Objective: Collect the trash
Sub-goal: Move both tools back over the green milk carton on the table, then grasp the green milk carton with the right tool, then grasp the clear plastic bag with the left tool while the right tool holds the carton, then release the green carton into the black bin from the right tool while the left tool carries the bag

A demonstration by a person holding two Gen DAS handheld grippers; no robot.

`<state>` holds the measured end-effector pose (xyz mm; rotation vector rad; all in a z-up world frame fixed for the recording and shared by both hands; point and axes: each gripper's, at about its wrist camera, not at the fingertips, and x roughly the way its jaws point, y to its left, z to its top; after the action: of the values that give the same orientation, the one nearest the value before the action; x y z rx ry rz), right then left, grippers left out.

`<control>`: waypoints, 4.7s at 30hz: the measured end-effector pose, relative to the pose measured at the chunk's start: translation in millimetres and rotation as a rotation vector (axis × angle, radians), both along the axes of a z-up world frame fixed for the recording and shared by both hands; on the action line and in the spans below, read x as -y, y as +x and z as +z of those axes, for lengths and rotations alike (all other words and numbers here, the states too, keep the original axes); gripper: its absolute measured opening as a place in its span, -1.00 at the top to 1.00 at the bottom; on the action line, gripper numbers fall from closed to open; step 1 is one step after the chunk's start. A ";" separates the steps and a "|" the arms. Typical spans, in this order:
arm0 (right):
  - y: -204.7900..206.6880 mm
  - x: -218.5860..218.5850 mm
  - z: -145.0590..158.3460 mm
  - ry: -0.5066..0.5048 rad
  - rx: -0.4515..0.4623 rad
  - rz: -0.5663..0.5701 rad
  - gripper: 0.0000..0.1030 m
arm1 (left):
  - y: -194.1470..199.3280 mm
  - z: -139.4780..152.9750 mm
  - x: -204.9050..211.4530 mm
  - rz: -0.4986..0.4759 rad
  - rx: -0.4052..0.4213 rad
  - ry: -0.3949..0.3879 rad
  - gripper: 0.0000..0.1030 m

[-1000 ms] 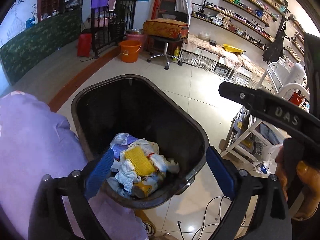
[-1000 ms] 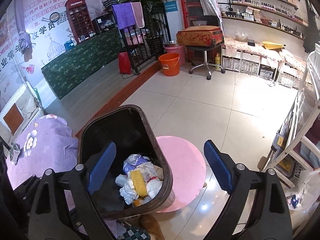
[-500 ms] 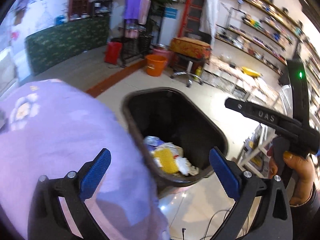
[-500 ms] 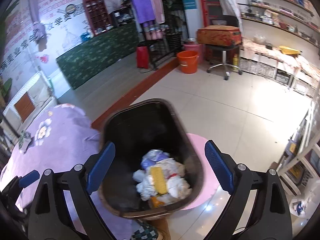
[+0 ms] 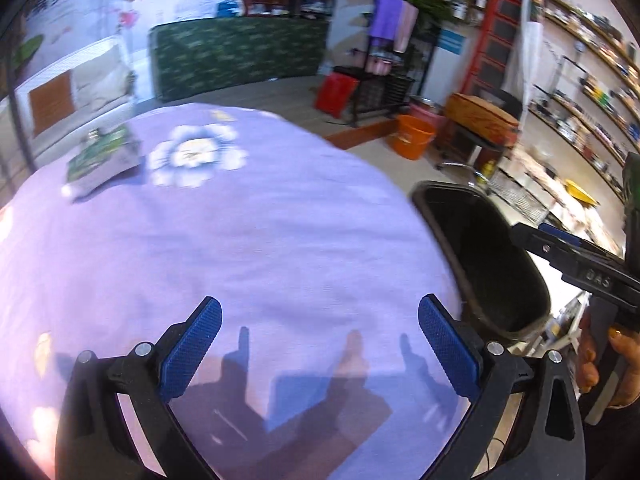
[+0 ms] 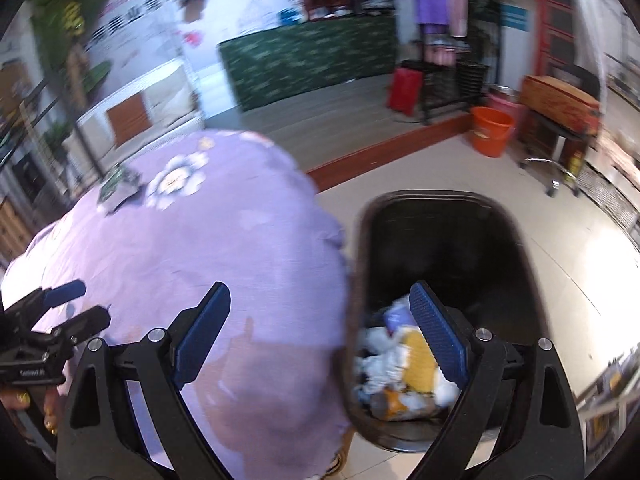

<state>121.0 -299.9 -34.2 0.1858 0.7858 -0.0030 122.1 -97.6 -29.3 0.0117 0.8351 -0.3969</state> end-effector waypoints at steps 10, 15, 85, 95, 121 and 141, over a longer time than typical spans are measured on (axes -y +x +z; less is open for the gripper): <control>63.3 -101.6 1.2 -0.080 -0.045 0.286 -0.75 | 6.6 -3.7 -69.0 0.126 -0.021 0.013 -0.88; 100.1 -166.1 5.2 -0.179 -0.037 0.436 -0.75 | 6.9 -3.7 -105.1 0.202 -0.017 0.007 -0.88; 140.9 -209.2 20.2 -0.162 0.022 0.606 0.04 | 210.3 -47.3 -208.4 0.498 -0.128 0.040 0.13; 126.8 -186.0 21.1 -0.101 0.027 0.500 0.04 | 155.0 -16.2 -198.6 0.491 -0.041 -0.017 0.29; 29.3 -119.5 19.8 -0.001 0.042 0.304 0.04 | 2.9 24.2 -105.5 0.317 0.042 -0.141 0.29; -21.5 40.4 -21.0 0.035 -0.059 -0.114 0.04 | -28.6 31.8 8.9 0.025 0.078 -0.138 0.29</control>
<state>99.4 -340.3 -55.2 0.2641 0.8334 -0.1032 93.5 -106.5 2.5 -0.1103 0.7289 -0.4266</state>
